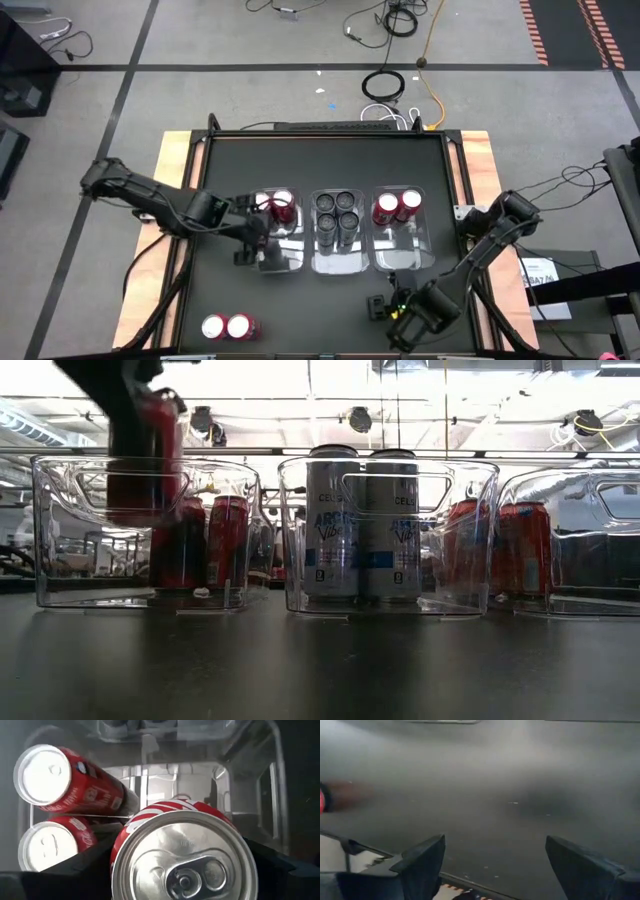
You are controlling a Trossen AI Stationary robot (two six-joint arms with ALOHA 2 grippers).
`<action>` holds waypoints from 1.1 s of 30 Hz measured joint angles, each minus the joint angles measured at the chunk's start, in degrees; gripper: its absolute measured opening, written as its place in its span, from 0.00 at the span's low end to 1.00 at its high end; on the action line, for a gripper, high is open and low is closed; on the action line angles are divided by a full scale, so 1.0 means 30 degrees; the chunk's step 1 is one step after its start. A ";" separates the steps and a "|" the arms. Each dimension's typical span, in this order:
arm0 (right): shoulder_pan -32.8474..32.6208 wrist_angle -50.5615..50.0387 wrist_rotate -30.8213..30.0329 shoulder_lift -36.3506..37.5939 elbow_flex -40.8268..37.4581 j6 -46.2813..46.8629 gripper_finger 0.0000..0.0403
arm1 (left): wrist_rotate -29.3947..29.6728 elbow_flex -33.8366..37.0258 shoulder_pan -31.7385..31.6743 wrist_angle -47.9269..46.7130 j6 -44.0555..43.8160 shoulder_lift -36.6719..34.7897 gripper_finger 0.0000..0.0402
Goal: Sort soda cans
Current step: Put the left red soda can into the left transparent bin
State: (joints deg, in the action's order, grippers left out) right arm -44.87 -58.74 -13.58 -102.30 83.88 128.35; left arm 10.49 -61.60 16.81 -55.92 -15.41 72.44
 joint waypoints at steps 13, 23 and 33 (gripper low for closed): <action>0.1254 0.0649 0.0073 0.0000 0.0000 -0.0146 0.84 | -0.2203 0.4827 -0.3222 0.4048 0.2802 -0.0996 0.81; 0.1313 0.0582 0.0109 0.0000 0.0000 -0.0193 0.84 | -0.1969 0.5318 -0.3685 0.4874 0.2895 -0.0952 0.81; 0.1306 0.0576 0.0058 0.0000 0.0000 -0.0388 0.84 | -0.2363 0.5318 -0.3687 0.4860 0.2322 -0.0938 0.81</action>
State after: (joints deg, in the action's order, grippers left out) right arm -40.95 -57.01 -13.41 -102.30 83.88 127.19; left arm 3.40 -45.65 5.75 -41.34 -8.44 69.63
